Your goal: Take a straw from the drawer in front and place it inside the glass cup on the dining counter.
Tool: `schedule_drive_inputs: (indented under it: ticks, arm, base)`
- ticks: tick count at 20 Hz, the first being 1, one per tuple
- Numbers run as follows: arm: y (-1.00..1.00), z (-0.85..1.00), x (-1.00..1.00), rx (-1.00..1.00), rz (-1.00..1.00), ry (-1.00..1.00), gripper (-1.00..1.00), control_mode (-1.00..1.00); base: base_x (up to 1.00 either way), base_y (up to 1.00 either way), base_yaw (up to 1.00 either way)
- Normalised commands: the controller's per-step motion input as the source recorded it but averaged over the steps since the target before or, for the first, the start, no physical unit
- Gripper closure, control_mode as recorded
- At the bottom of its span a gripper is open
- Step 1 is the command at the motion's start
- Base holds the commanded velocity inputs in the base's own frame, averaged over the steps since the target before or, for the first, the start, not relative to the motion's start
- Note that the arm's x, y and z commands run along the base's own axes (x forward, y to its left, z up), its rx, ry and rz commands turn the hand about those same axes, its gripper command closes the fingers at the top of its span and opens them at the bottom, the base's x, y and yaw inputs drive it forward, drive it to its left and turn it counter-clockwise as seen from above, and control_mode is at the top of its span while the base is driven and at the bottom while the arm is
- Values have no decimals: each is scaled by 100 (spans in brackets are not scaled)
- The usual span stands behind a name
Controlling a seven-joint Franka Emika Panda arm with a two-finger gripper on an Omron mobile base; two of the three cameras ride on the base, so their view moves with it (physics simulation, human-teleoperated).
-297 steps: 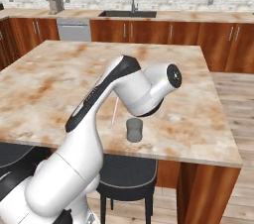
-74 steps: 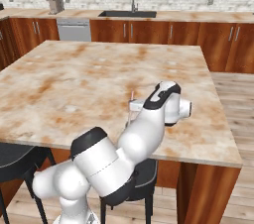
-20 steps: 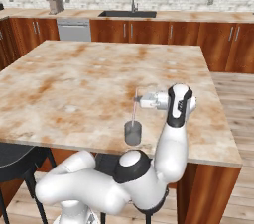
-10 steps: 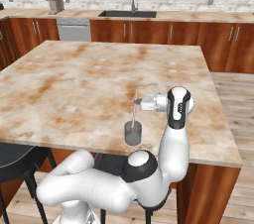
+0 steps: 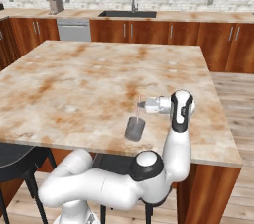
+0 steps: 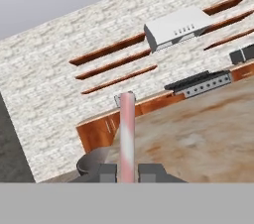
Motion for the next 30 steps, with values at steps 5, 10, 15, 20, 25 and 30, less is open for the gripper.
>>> schedule_drive_inputs:
  ticks: [5,10,15,20,25,30]
  arm:
    - [-10,-29,-17,0,4,0,100,-100]
    - [30,-21,-45,0,3,2,-100,-100]
    - [17,9,-45,0,2,0,-100,-100]
    - [4,40,-17,1,0,0,-100,-100]
    - [0,89,-13,1,0,-14,-100,-100]
    - [17,100,-58,-10,0,-42,-100,-100]
  base:
    - [0,0,0]
    - [0,0,0]
    - [0,0,0]
    - [0,0,0]
    - [0,0,0]
    - [0,0,0]
